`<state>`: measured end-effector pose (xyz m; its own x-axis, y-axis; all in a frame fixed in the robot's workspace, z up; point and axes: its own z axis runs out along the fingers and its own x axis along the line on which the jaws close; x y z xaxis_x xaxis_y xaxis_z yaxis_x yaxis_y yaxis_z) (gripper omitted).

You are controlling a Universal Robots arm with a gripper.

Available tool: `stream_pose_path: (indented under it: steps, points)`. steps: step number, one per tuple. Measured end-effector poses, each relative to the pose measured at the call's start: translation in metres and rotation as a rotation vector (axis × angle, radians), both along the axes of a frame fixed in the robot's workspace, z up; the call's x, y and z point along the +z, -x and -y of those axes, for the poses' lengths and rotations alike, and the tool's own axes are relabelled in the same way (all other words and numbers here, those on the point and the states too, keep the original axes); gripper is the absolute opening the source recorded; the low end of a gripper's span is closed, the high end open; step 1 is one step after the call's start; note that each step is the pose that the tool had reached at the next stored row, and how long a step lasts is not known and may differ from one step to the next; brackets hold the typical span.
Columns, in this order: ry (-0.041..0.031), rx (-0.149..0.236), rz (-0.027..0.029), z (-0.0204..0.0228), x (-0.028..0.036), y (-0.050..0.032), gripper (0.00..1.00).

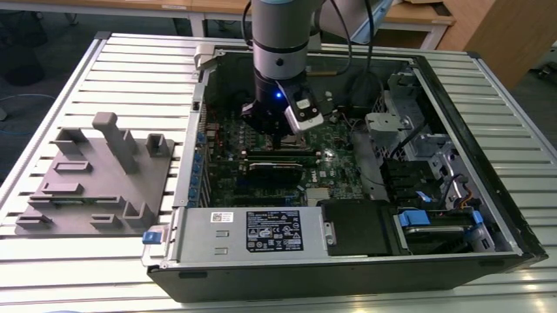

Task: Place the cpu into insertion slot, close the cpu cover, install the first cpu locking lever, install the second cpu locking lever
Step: 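Install the second cpu locking lever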

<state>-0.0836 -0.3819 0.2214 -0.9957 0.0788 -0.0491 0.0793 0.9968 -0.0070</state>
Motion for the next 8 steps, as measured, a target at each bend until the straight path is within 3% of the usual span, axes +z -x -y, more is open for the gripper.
stream_pose_path:
  steps: [6, 8]
  points:
    - [-0.0005, 0.0, -0.0002, 0.0001, 0.0, 0.0007, 0.1]
    - [-0.0047, 0.0, -0.0009, 0.0001, 0.0001, 0.001, 0.1]
